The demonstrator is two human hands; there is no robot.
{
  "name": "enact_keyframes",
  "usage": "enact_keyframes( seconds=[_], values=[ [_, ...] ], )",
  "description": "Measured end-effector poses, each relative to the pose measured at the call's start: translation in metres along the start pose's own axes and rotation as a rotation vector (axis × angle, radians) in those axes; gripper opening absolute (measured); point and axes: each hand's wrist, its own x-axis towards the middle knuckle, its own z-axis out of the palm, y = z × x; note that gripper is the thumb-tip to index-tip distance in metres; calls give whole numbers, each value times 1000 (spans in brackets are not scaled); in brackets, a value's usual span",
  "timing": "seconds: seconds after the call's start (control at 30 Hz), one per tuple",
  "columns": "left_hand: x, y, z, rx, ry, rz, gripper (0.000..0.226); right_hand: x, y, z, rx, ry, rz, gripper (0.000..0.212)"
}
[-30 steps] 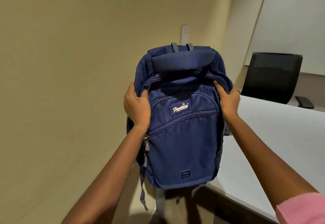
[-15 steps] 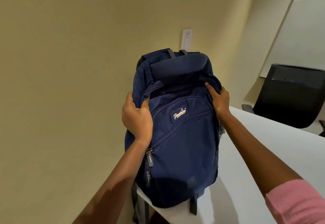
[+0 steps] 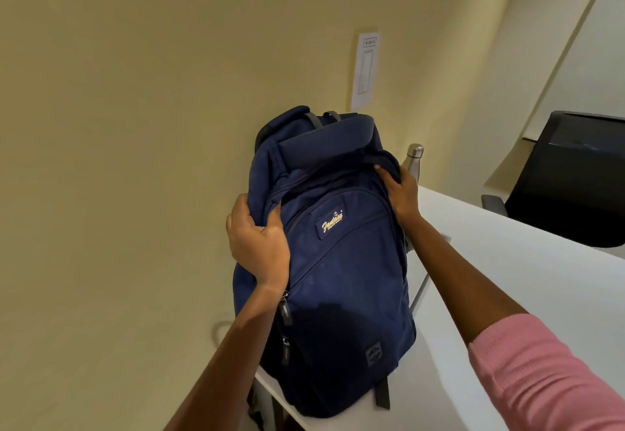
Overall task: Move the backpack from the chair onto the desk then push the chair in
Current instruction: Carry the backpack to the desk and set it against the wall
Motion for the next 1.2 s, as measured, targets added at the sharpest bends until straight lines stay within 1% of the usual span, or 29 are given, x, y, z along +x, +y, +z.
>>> enact_keyframes(
  seconds=[0.13, 0.2, 0.3, 0.4, 0.47, 0.53, 0.57, 0.63, 0.73, 0.83, 0.9, 0.97, 1.03, 1.1, 1.2],
  values=[
    [0, -3, 1, 47, -30, 24, 18, -4, 5, 1, 26, 36, 16, 40],
    [-1, -1, 1, 64, -42, 104, 29, -8, 6, 1, 25, 50, 23, 41],
    [-6, -3, 3, 187, -62, 314, 52, -20, 13, 0, -26, 93, 59, 46],
    [-20, -15, 7, 406, -149, 574, 64, -44, 30, -3, -66, 115, 97, 46],
    [-32, -30, 9, 577, -226, 731, 66, -66, 44, -3, -106, 107, 112, 44],
    [-46, -47, 9, 749, -284, 869, 63, -88, 59, -5, -157, 122, 127, 42],
    [-53, -55, 9, 813, -318, 939, 61, -99, 65, -6, -170, 139, 139, 41],
    [-65, -71, 8, 857, -432, 1038, 59, -121, 79, -7, -170, 179, 161, 38],
    [-81, -88, 8, 873, -641, 1053, 62, -153, 99, -6, -170, 232, 241, 36],
    [-94, -102, 9, 895, -764, 1043, 66, -179, 119, -1, -135, 262, 411, 39],
    [-99, -109, 8, 916, -797, 1075, 69, -196, 126, 4, -67, 317, 446, 40],
    [-102, -117, 6, 909, -813, 1095, 71, -211, 133, 9, -65, 355, 477, 48],
    [-105, -122, 5, 913, -822, 1102, 71, -221, 138, 15, -34, 383, 630, 59],
    [-106, -125, 5, 928, -823, 1102, 72, -226, 143, 21, 17, 360, 782, 67],
    [-104, -128, 8, 938, -833, 1089, 73, -220, 147, 24, -10, 314, 829, 72]
  ],
)
